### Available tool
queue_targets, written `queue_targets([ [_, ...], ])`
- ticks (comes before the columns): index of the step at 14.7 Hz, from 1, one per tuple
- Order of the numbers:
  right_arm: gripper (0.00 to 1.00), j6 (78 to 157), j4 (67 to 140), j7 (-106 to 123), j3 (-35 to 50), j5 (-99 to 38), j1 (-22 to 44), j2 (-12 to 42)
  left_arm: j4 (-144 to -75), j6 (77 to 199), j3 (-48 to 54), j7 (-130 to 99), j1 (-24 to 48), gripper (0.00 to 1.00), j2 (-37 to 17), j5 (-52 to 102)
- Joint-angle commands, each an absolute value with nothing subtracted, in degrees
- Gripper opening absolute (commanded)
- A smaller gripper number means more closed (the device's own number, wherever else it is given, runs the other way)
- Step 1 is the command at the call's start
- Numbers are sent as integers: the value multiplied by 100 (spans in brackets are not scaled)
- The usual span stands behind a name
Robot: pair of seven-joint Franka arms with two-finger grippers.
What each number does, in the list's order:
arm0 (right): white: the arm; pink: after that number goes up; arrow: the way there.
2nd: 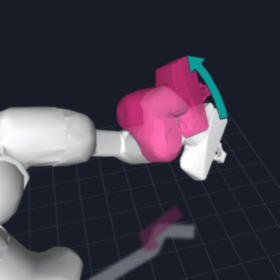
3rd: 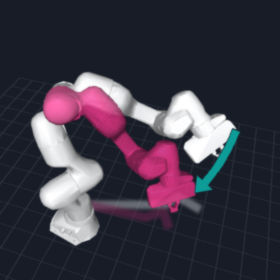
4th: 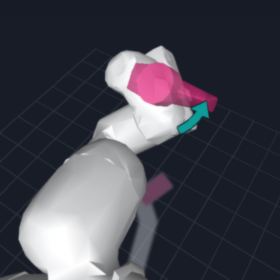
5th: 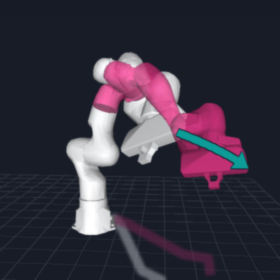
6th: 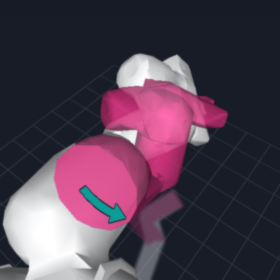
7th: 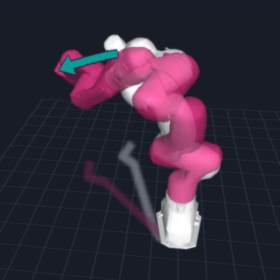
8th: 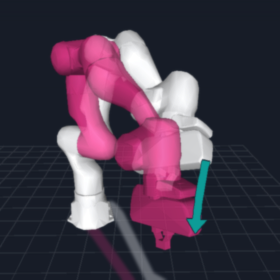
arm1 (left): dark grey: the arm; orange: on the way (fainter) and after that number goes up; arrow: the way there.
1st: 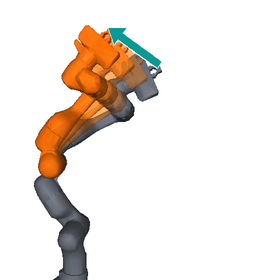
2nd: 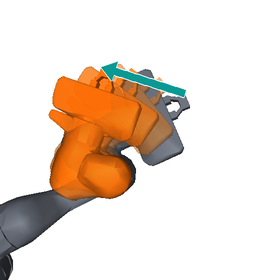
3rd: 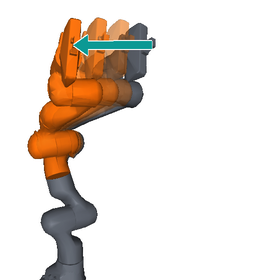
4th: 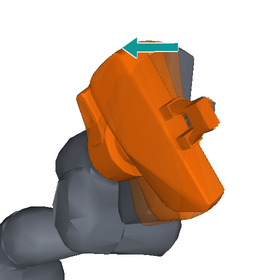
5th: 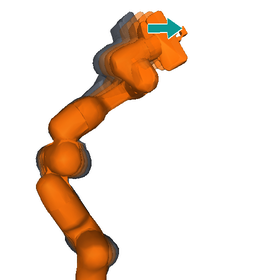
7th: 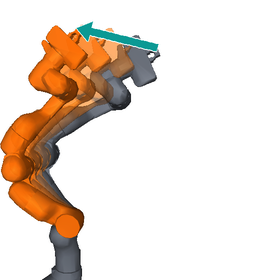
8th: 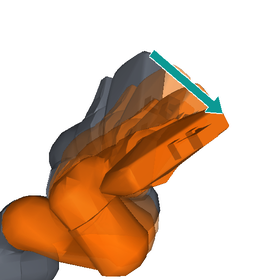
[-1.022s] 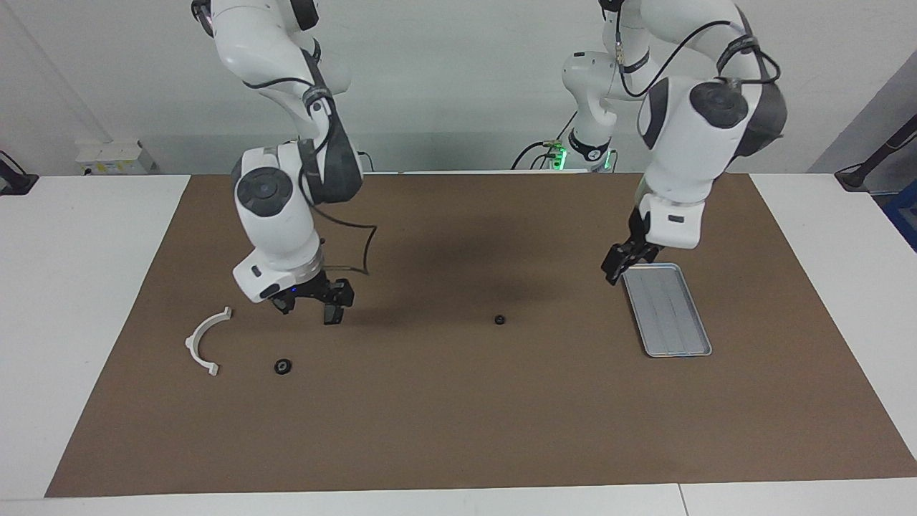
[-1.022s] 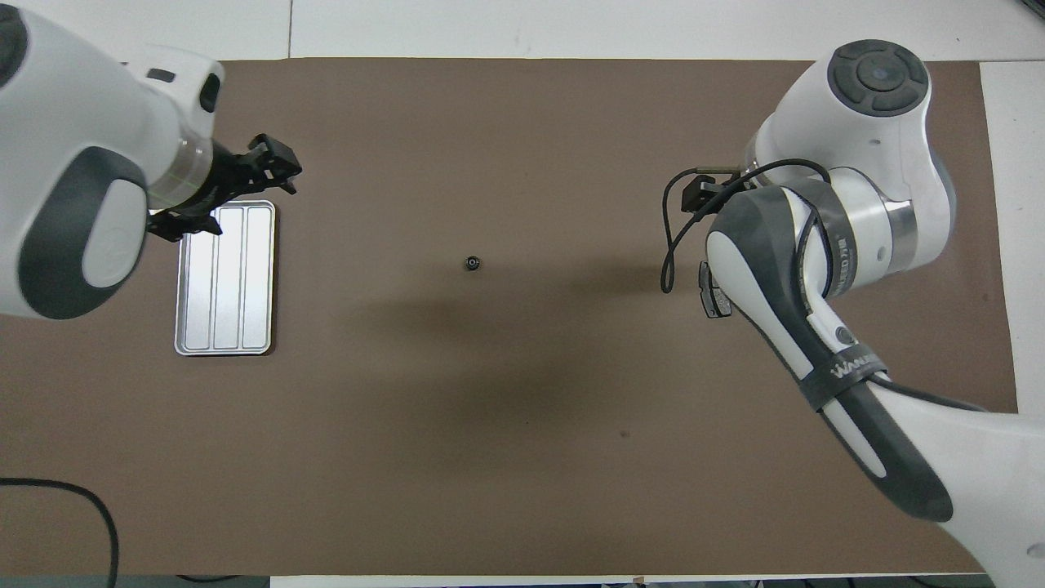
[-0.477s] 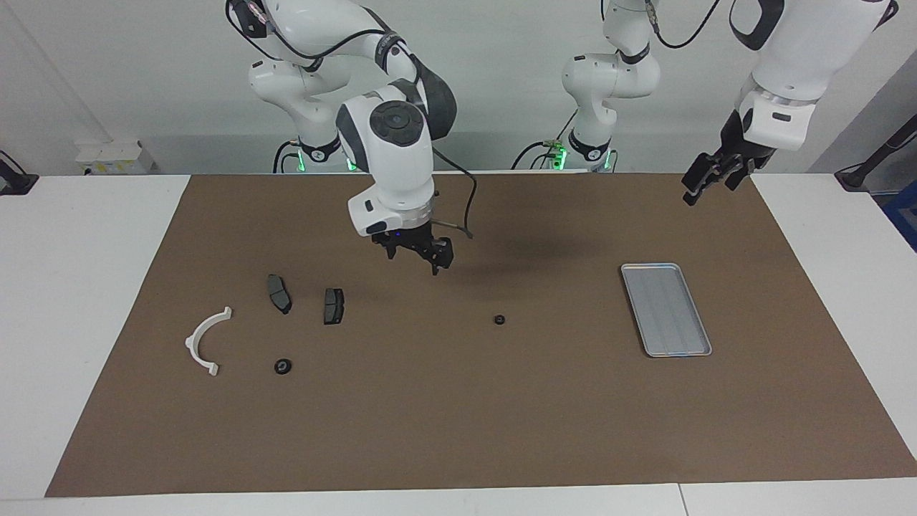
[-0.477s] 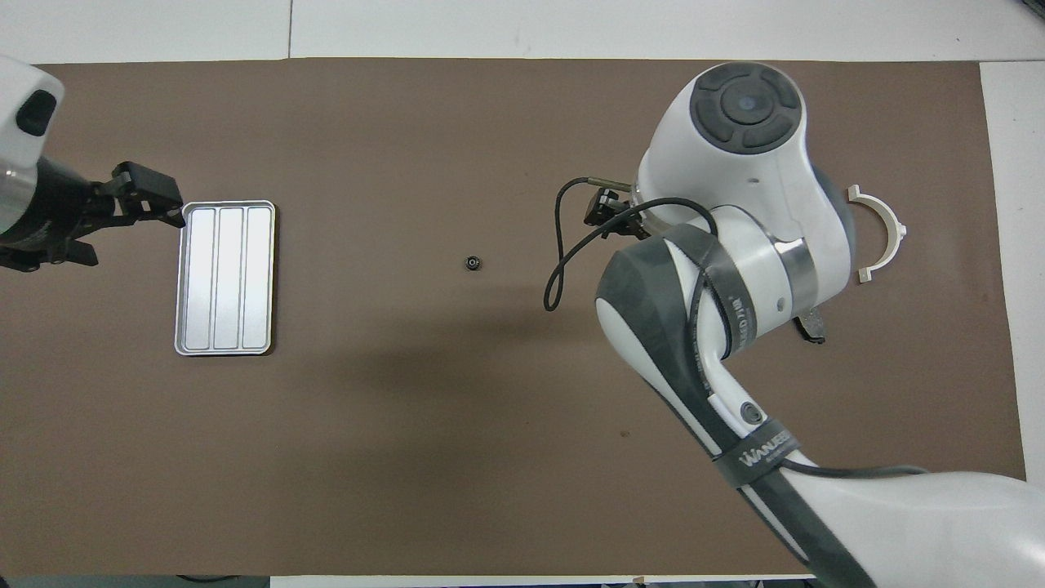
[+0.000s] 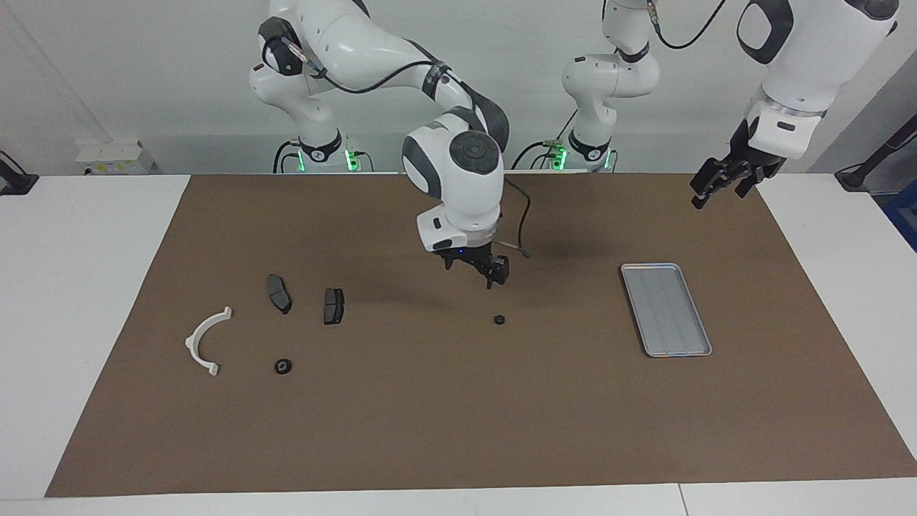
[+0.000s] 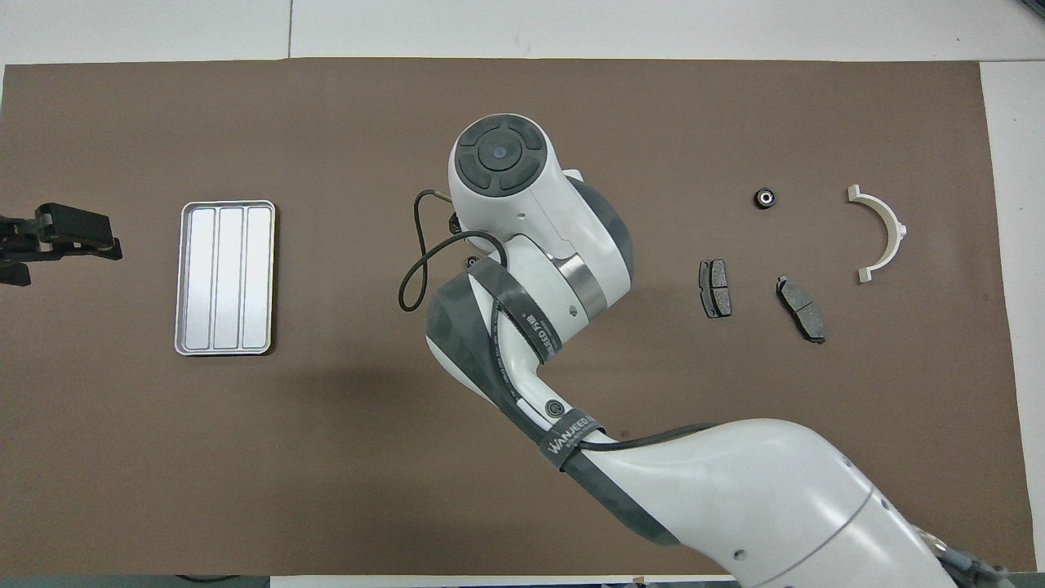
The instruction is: Place bearing gear from tray to pile
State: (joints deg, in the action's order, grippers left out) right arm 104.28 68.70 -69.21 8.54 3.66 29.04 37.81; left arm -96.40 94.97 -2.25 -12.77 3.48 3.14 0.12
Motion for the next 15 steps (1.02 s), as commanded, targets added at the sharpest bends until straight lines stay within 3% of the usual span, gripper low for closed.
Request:
queue_targets([
  [1, 100, 10510, 6117, -7128, 826, 483, 3049, 4473, -9179, 9415, -132, -1160, 202, 100, -112, 131],
  [15, 100, 11171, 6179, -7382, 835, 931, 3305, 5115, -9369, 9316, -88, -1134, 97, 100, 97, 176],
])
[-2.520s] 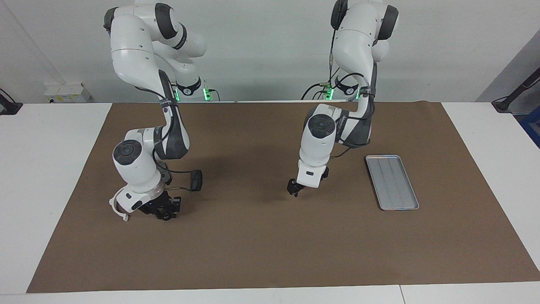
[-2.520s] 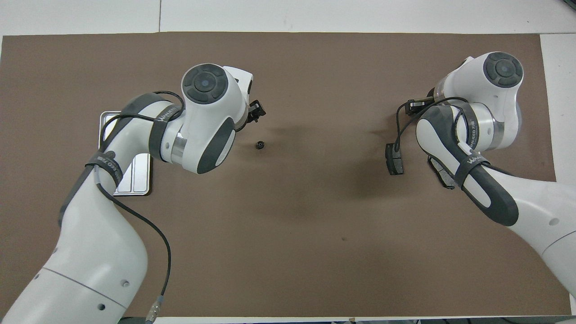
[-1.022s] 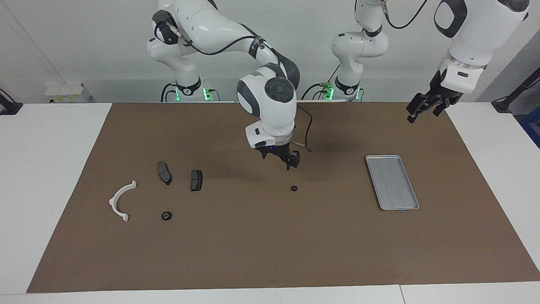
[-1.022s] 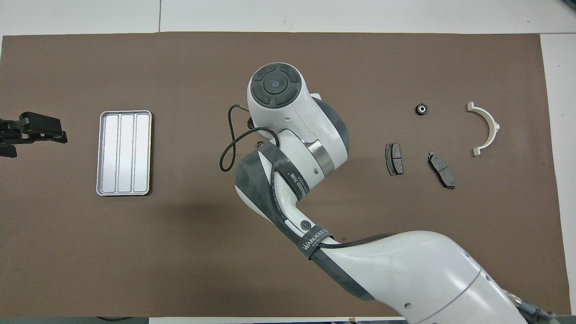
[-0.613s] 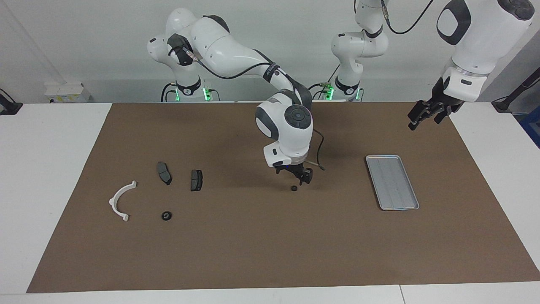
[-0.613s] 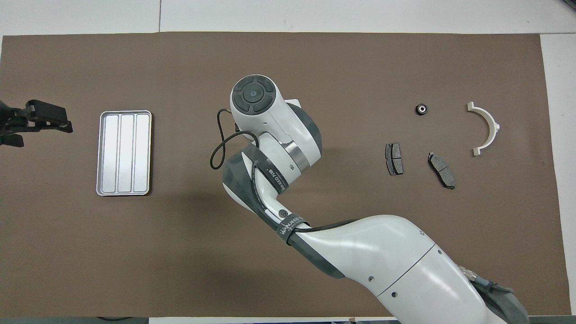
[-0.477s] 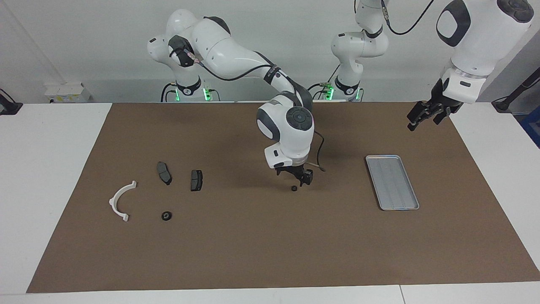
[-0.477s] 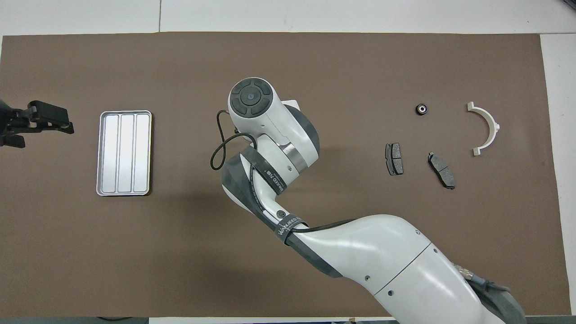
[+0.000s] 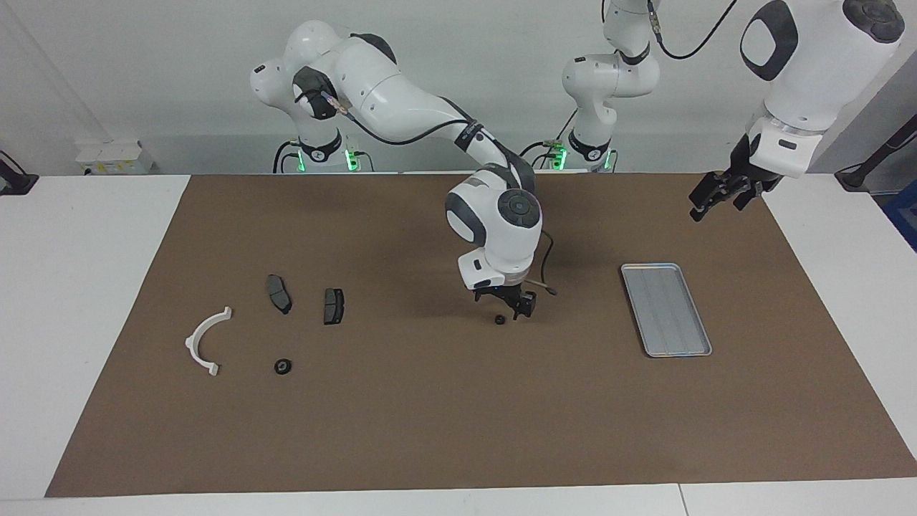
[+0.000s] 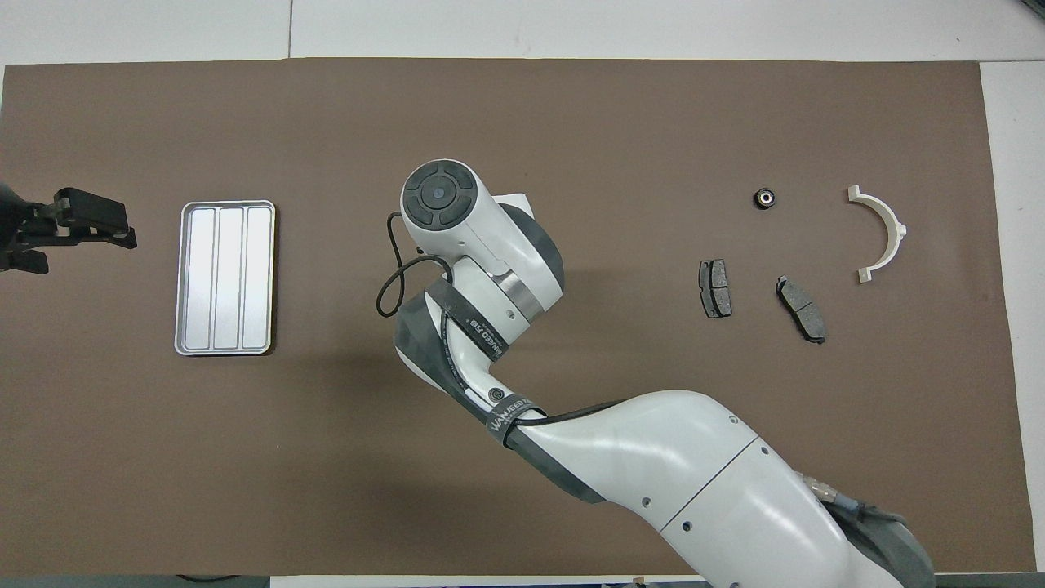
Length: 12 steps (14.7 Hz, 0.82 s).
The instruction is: Place bearing gear from tray to pile
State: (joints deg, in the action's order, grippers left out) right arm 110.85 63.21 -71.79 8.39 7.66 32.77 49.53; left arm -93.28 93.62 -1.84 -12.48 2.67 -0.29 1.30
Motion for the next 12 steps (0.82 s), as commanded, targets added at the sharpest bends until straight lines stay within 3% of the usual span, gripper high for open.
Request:
queue_targets([
  [1, 100, 11188, 6214, -7392, 844, 1001, 3313, 5124, -9369, 9316, -79, -1134, 97, 100, 97, 176],
  [5, 95, 11241, 6267, -7541, 853, 1020, 3313, 5124, -9334, 9255, -35, -958, 105, 100, 97, 149],
  [8, 81, 11434, 6275, -7559, 853, 976, 3305, 5115, -9404, 9255, -26, -836, 105, 100, 141, 167],
  [10, 64, 11461, 6275, -7567, 853, 941, 3313, 5115, -9413, 9307, -44, -879, 166, 100, 132, 158],
  [12, 58, 11470, 6284, -7567, 853, 940, 3313, 5124, -9431, 9308, -27, -896, 184, 100, 141, 158],
])
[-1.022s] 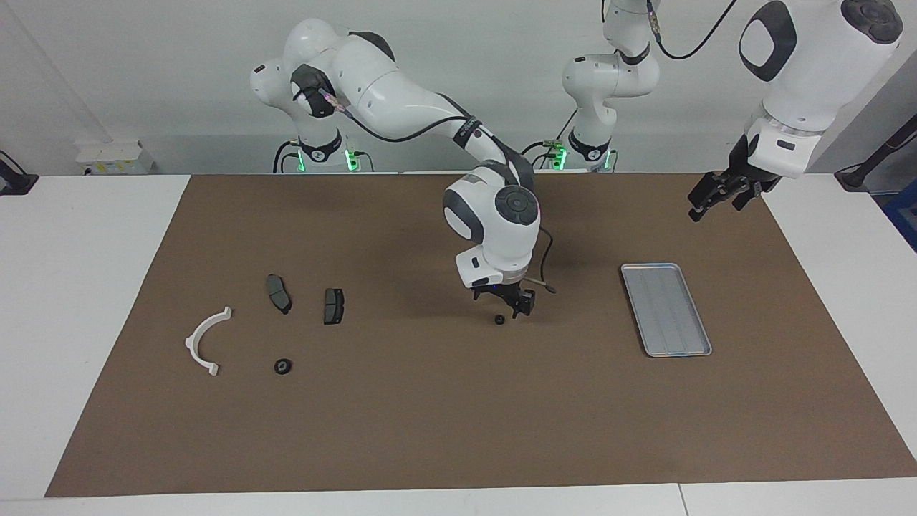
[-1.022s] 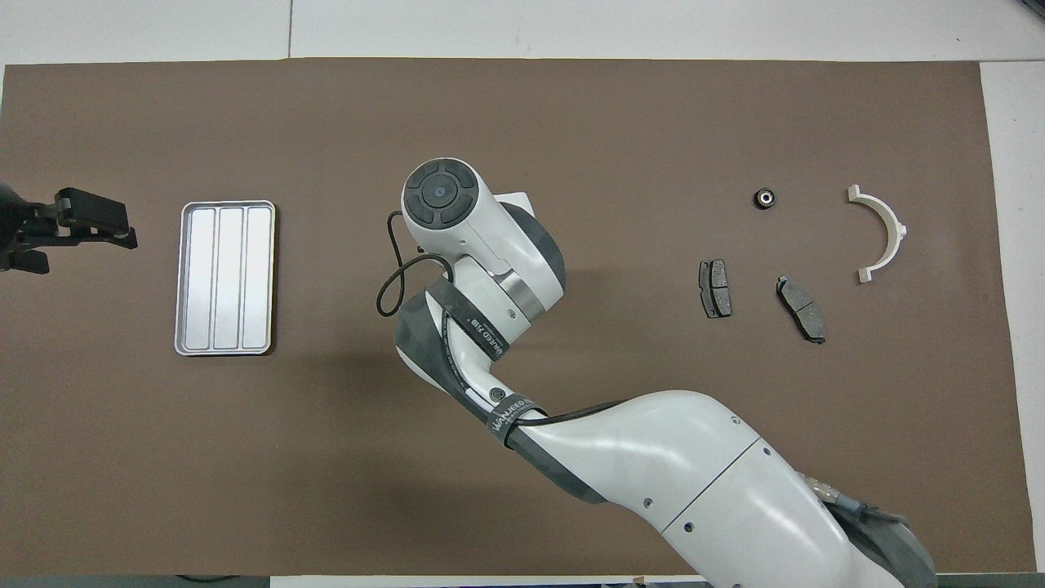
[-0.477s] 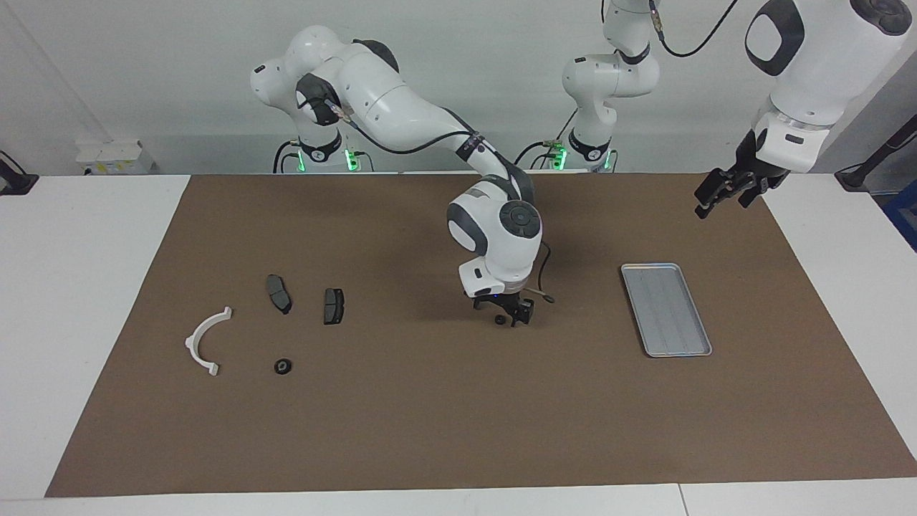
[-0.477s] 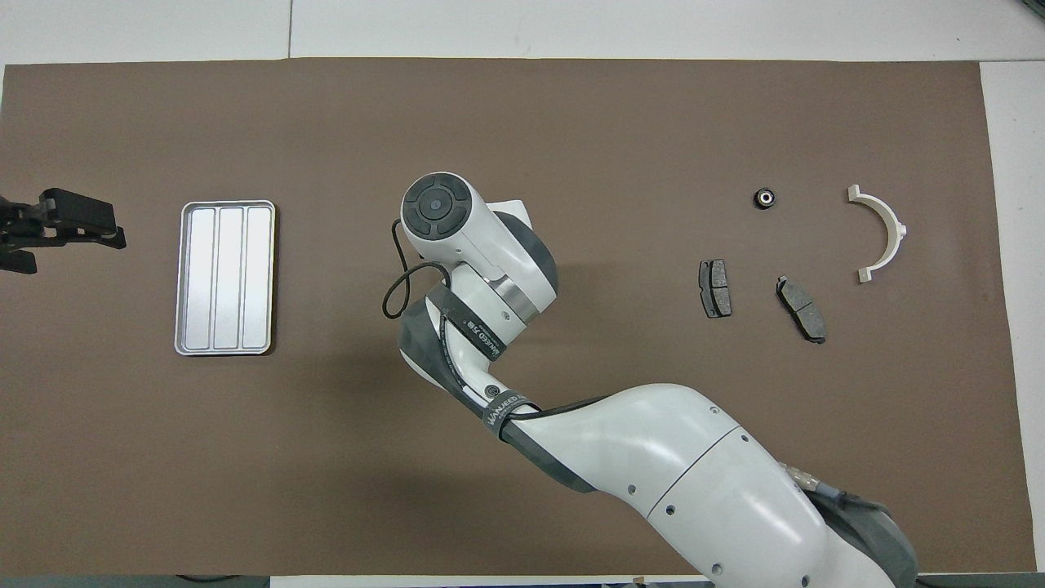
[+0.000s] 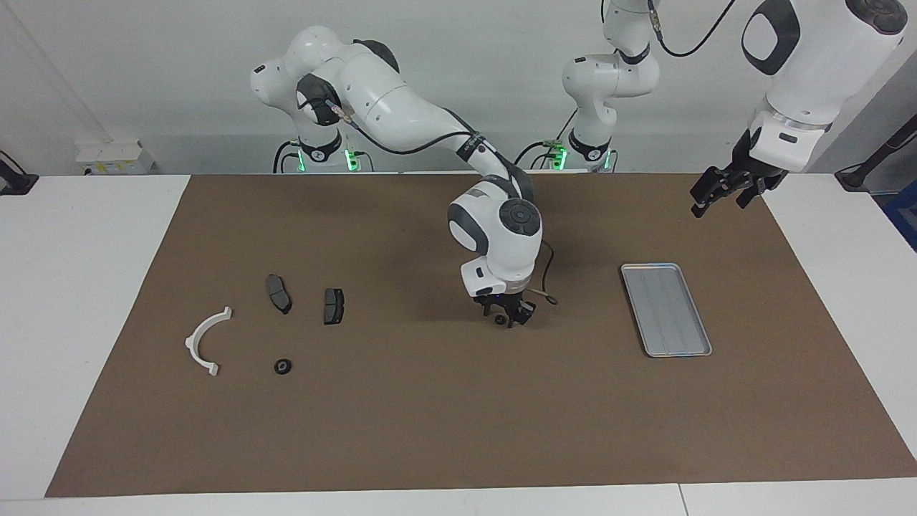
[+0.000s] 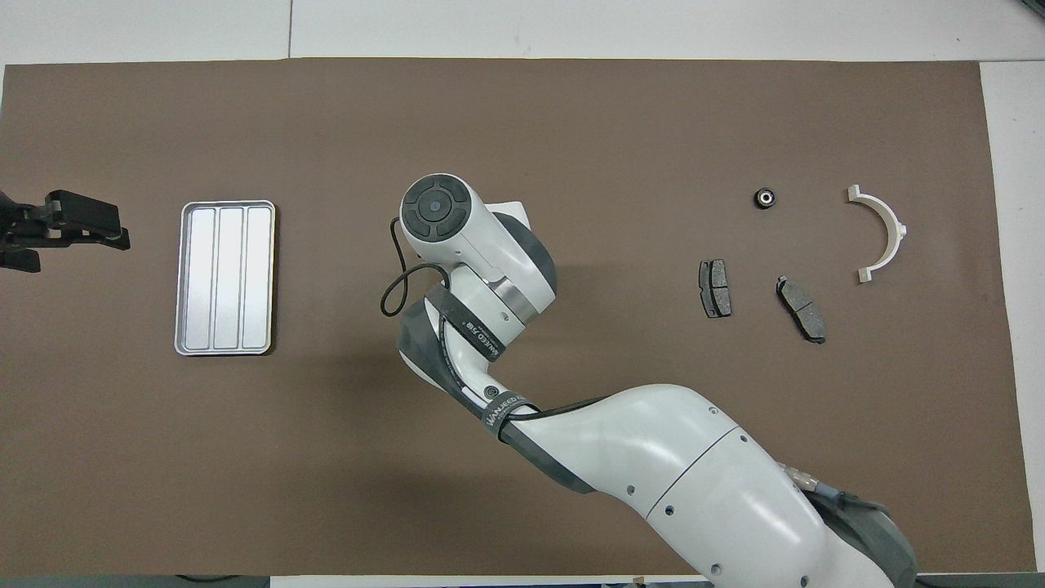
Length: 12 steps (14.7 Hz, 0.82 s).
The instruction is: Place bearing gear from tray to pile
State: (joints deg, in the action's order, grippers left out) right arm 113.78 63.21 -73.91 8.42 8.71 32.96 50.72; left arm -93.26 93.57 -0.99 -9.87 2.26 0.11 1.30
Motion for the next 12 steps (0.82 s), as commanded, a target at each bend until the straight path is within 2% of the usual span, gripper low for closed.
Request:
queue_targets([
  [1, 54, 11513, 6284, -7567, 853, 949, 3305, 5124, -9422, 9282, -35, -905, 211, 100, 141, 158],
  [5, 34, 11716, 6354, -7567, 853, 940, 3287, 5115, -9431, 9290, -44, -905, 193, 100, 141, 158],
  [8, 26, 11829, 6372, -7567, 853, 932, 3270, 5115, -9431, 9290, -35, -896, 202, 100, 141, 158],
  [11, 2, 11874, 6451, -7567, 853, 932, 3252, 5098, -9431, 9290, -35, -905, 211, 100, 141, 158],
  [12, 0, 11831, 6451, -7559, 853, 975, 3243, 5098, -9422, 9290, -35, -905, 211, 100, 141, 158],
])
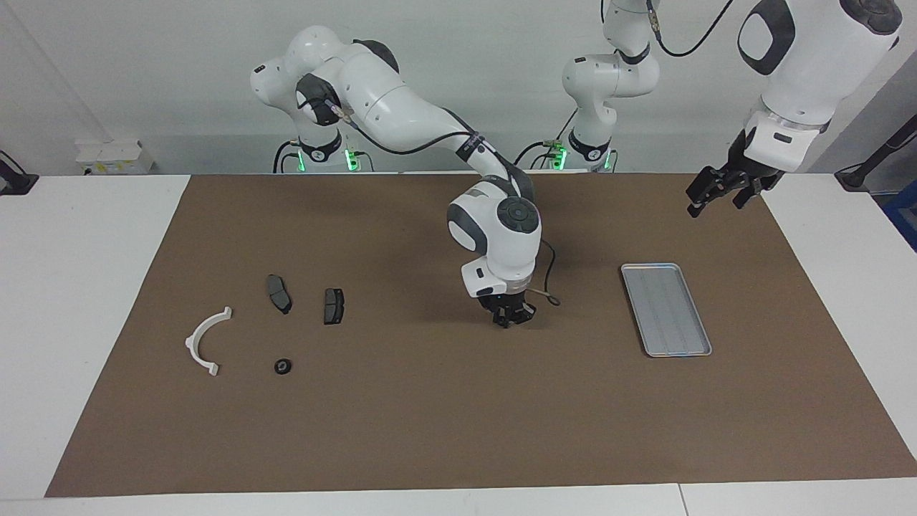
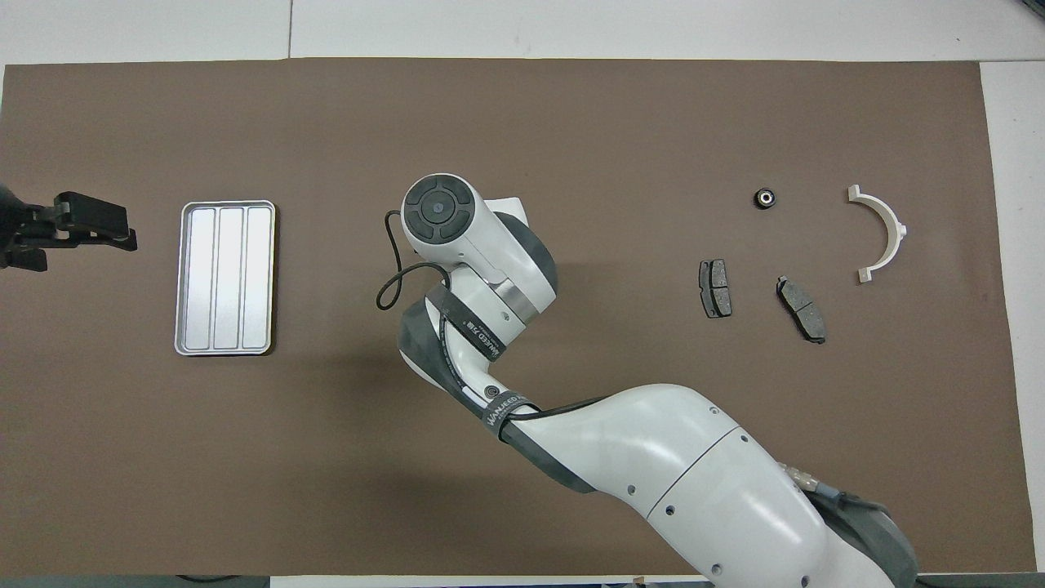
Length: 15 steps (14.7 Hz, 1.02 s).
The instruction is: Place bearing gear from tray to pile
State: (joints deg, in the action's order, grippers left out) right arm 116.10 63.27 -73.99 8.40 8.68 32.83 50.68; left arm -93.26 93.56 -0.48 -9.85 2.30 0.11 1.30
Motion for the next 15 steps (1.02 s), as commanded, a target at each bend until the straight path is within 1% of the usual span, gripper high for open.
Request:
queue_targets([
  [1, 0, 11726, 6442, -7550, 853, 1010, 3226, 5098, -9431, 9290, -35, -905, 202, 100, 141, 158],
  [3, 0, 11183, 6303, -7340, 853, 1020, 3191, 5028, -9431, 9299, -35, -905, 211, 100, 141, 158],
  [4, 0, 10893, 6241, -7069, 870, 967, 3060, 4879, -9431, 9290, -35, -905, 211, 100, 141, 158],
  [8, 0, 9741, 6249, -5586, 888, 740, 2402, 3870, -9431, 9299, -35, -896, 211, 100, 141, 158],
  [10, 0, 9476, 6319, -4497, 888, 615, 1927, 3465, -9431, 9299, -35, -905, 211, 100, 141, 158],
  [12, 0, 9282, 6354, -3302, 888, 615, 1392, 3279, -9422, 9299, -35, -905, 211, 100, 149, 158],
  [15, 0, 9430, 6757, -1754, 888, 615, 635, 3103, -9431, 9299, -35, -905, 211, 100, 141, 158],
])
